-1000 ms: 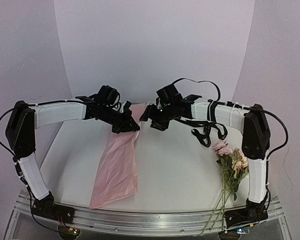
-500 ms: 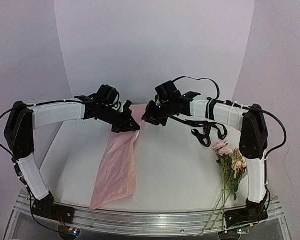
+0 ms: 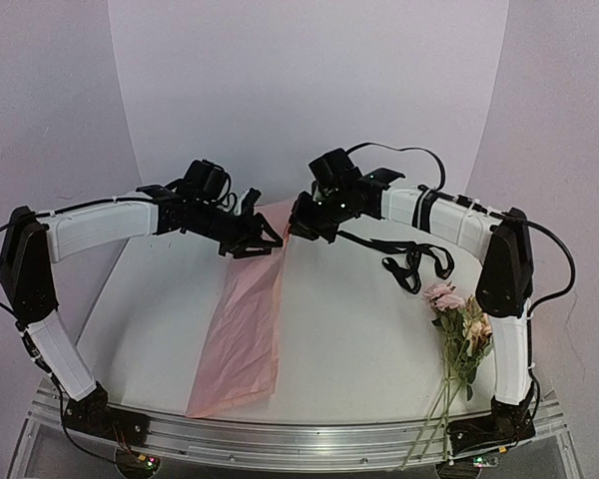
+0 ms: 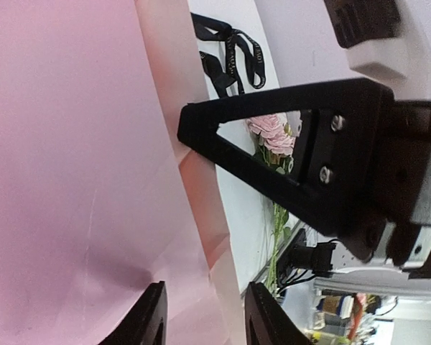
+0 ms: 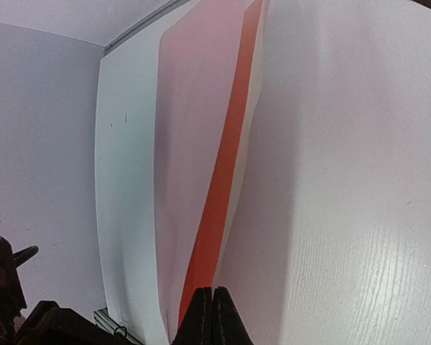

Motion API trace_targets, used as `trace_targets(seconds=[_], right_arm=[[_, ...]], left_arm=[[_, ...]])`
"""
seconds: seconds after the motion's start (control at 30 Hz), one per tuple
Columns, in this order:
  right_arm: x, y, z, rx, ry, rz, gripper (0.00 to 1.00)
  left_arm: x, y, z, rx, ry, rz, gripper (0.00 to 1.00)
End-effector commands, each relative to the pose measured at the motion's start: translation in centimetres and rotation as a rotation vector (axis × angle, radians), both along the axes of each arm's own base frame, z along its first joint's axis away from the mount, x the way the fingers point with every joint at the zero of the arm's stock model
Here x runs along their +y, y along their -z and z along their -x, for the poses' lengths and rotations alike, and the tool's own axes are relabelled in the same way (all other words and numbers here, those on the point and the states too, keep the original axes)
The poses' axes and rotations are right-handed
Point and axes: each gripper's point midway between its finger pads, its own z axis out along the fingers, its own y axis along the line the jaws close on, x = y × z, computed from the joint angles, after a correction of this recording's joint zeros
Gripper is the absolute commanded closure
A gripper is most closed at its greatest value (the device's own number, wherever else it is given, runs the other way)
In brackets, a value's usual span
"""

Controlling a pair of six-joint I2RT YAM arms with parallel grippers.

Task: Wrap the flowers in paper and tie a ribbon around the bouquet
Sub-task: Pass from the left arm to the right, then unfold the folded wrapping paper at the center of the board.

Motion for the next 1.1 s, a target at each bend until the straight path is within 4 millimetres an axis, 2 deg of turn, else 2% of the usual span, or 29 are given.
trace_targets(seconds=[0.0,0.17,0.27,0.37,0.43,0.6,0.7,0.8,0.9,1.07], right_arm=[[-2.0,-7.5,1.2,-0.114,-0.001,0.025,1.0],[-2.1,-12.4,3.6,-0.156,-0.044,-0.024,1.0],[-1.2,-16.1,5.5,-0.195,-0.084,-0.093,1.0],[0.4,-18.5,6.7,-0.228,-0.115,-0.133,1.0],[1.2,-18.0,6.4,-0.224,-0.109,-0.124,1.0],[2.8,-13.1,4.3,-0.183,-0.085,-0.051,1.0],[4.2,-10.9,3.1,-0.179,-0.084,-0.045,1.0],[5.7,-10.1,1.8,-0.187,-0.088,-0.091,1.0],[6.7,-9.1,0.9,-0.176,-0.097,-0.126,1.0],[5.9,-8.5,0.3,-0.149,-0.107,-0.148,1.0]], left_arm=[[1.6,-4.7,0.7,-0.111,-0.02,0.031,0.53],[3.5,-6.0,0.1,-0.133,-0.052,0.028,0.52],[3.7,-6.6,0.3,-0.136,-0.02,0.058,0.46],[4.1,-7.8,0.6,-0.136,0.003,0.133,0.39],[5.2,-8.5,0.4,-0.132,-0.015,0.175,0.34],[8.3,-8.6,0.4,-0.12,-0.066,0.196,0.27],[10.1,-8.2,0.5,-0.109,-0.105,0.189,0.23],[11.6,-8.4,0.5,-0.116,-0.136,0.193,0.19],[12.8,-7.8,0.3,-0.119,-0.173,0.157,0.16],[13.1,-5.3,-0.5,-0.086,-0.185,0.099,0.13]])
